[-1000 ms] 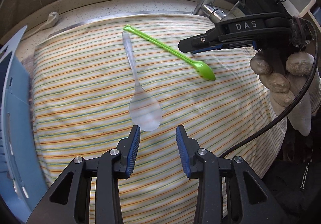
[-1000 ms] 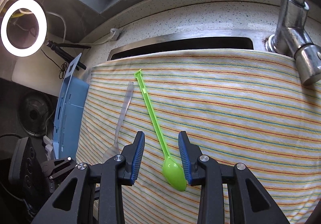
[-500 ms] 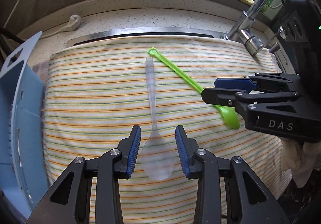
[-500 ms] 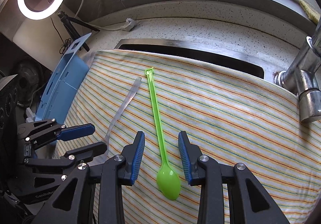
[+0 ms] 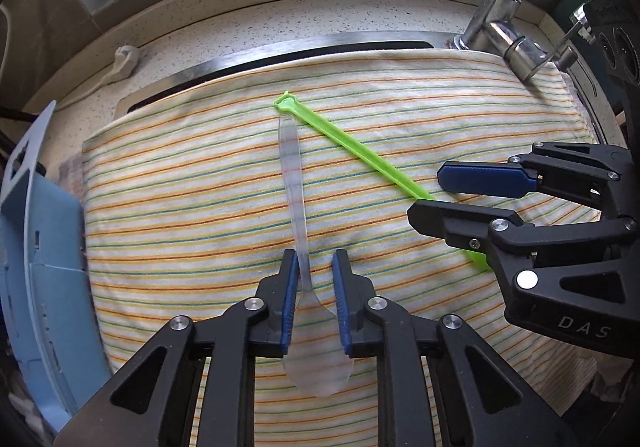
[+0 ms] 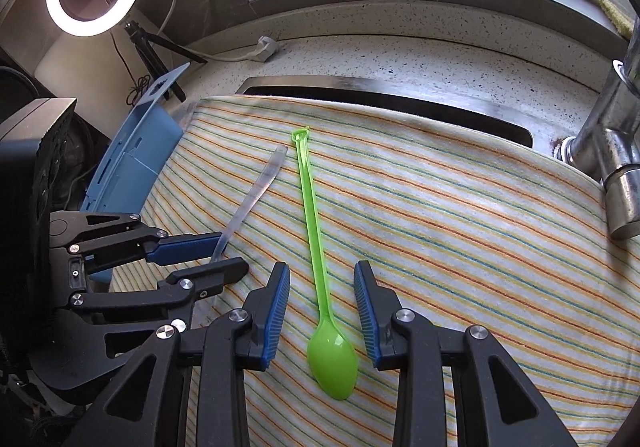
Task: Organize utensils
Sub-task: 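Close the right tool on the green spoon handle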
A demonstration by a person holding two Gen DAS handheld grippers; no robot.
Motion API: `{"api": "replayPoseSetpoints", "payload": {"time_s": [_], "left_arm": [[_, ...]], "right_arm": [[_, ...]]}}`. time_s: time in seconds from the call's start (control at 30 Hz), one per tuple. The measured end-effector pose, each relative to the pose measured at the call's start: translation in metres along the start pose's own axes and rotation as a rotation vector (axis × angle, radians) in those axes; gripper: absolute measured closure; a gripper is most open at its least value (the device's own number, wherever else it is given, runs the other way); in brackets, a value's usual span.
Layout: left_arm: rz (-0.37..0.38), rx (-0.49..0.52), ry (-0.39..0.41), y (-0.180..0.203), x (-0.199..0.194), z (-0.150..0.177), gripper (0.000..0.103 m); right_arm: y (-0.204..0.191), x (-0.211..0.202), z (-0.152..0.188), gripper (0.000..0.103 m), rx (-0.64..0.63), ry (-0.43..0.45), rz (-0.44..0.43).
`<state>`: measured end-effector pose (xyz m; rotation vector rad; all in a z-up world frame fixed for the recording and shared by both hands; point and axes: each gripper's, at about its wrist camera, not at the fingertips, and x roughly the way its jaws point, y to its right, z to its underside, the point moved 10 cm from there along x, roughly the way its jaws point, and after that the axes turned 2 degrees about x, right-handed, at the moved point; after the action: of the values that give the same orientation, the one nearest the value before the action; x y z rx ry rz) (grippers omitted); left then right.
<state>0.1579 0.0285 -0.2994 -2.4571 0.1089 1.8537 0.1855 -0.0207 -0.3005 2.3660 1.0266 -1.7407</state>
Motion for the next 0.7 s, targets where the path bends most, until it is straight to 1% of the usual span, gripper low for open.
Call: {"api": "replayPoseSetpoints", "payload": {"time_s": [0.1,0.23,0.33,0.47,0.6,0.7], "left_arm": [[0.018,-0.007,0.000,0.000,0.001,-0.003,0.093],[0.066,-0.047,0.001,-0.003,0.002,-0.006,0.096],[0.087,-0.060,0.003,-0.005,0.001,-0.006,0.097],[0.104,-0.073,0.014,-0.008,0.002,0.002,0.098],[0.128,-0.090,0.023,-0.013,0.000,0.008,0.098],[0.131,-0.096,0.037,-0.016,-0.003,0.011,0.098]], "right_arm": [[-0.001,0.001,0.000,0.076,-0.016,-0.009,0.023],[-0.001,0.005,0.001,0.087,-0.064,-0.020,0.085],[0.000,0.005,0.002,0.095,-0.077,-0.028,0.110],[0.001,0.003,0.003,0.097,-0.049,-0.032,0.105],[0.004,-0.002,0.006,0.097,0.046,-0.027,0.051],[0.007,-0.006,0.011,0.097,0.098,-0.017,0.034]]}}
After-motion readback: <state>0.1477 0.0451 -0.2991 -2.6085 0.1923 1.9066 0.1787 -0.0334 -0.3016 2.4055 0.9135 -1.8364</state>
